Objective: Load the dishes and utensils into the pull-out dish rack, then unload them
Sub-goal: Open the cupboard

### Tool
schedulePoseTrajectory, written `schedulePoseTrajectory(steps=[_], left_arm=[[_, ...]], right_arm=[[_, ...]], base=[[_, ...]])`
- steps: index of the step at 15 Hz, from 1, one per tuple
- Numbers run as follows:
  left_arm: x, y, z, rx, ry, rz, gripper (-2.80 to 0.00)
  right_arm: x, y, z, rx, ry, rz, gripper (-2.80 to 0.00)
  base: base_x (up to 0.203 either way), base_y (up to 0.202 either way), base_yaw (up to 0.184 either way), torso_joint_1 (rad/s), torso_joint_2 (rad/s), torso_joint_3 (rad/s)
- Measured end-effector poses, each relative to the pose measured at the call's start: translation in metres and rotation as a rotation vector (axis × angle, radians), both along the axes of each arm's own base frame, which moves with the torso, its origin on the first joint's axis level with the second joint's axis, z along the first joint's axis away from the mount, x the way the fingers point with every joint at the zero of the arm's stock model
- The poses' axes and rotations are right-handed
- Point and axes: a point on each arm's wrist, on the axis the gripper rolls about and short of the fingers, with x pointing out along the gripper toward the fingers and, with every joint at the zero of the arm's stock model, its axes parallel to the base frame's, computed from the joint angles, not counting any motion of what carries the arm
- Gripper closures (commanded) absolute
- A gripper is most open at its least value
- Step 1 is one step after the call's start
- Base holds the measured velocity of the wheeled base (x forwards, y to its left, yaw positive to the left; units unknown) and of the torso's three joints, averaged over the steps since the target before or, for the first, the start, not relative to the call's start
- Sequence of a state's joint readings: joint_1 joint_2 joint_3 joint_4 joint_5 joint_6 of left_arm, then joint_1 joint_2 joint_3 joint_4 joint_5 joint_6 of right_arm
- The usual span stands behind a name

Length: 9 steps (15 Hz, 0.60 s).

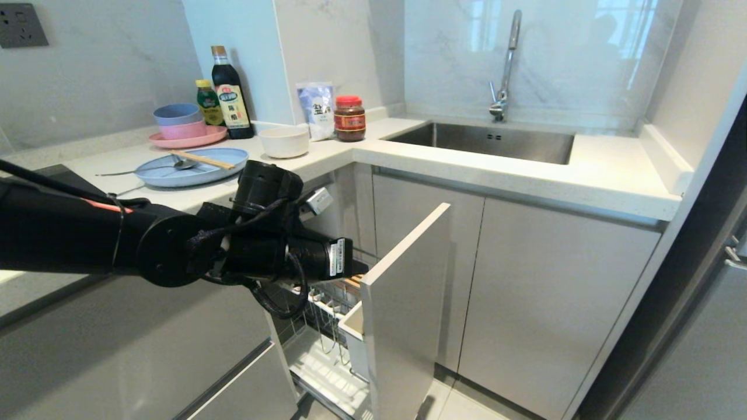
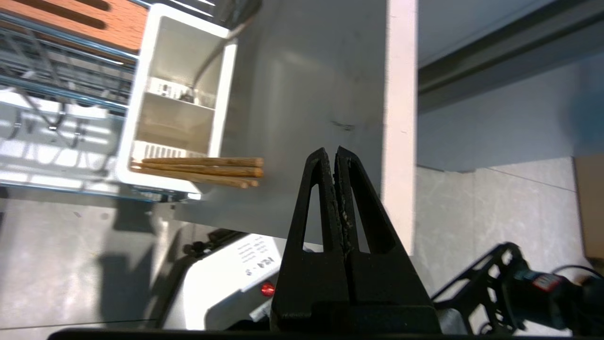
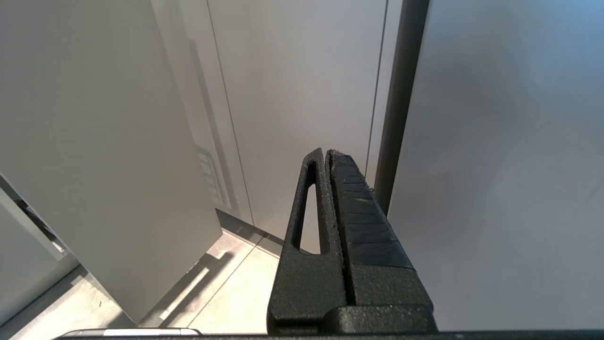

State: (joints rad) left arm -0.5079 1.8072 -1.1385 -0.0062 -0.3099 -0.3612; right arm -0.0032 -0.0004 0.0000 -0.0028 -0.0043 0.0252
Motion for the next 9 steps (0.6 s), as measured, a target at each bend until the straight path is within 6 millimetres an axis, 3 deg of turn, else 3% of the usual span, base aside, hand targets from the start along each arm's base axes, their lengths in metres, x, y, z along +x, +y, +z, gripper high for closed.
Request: schedulePoseTrajectory(steps=[9], left_arm=[[-0.013,-0.015,-0.003,-0.059,0.077,-0.083,0.0]], right_arm=[[0.0,0.0,0.0,0.0,0.0,0.0,0.0]], base=[[0.0,0.0,0.0,0.0,0.0,0.0]])
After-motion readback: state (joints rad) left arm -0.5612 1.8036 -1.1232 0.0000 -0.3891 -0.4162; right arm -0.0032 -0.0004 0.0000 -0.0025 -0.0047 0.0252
